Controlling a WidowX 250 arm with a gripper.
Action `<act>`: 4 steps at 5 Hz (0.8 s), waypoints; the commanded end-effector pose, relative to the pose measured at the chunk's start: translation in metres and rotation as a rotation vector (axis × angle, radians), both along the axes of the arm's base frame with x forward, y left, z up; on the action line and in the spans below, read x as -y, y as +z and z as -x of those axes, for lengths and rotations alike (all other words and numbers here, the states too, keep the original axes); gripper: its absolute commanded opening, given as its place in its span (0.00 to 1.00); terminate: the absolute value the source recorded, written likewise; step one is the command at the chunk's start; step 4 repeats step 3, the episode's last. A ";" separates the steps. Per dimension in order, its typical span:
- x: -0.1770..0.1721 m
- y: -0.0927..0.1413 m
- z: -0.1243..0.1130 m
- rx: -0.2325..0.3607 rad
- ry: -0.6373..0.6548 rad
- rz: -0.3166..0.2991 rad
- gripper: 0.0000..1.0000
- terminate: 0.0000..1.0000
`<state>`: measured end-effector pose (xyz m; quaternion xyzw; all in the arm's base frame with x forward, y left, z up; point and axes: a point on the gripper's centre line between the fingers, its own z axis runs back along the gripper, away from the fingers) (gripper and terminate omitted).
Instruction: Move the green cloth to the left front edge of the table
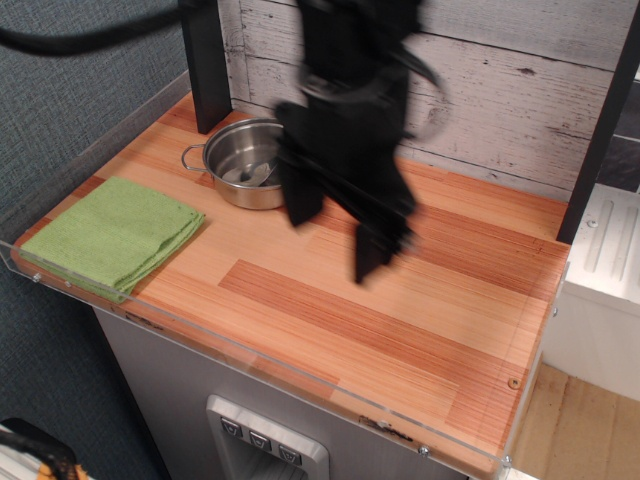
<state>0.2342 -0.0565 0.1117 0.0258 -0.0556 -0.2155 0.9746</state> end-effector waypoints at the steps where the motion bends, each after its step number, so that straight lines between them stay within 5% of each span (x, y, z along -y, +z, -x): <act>1: 0.059 0.038 0.004 0.064 -0.171 0.046 1.00 0.00; 2: 0.059 0.038 0.004 0.064 -0.171 0.046 1.00 0.00; 3: 0.059 0.038 0.004 0.064 -0.171 0.046 1.00 1.00; 4: 0.059 0.038 0.004 0.064 -0.171 0.046 1.00 1.00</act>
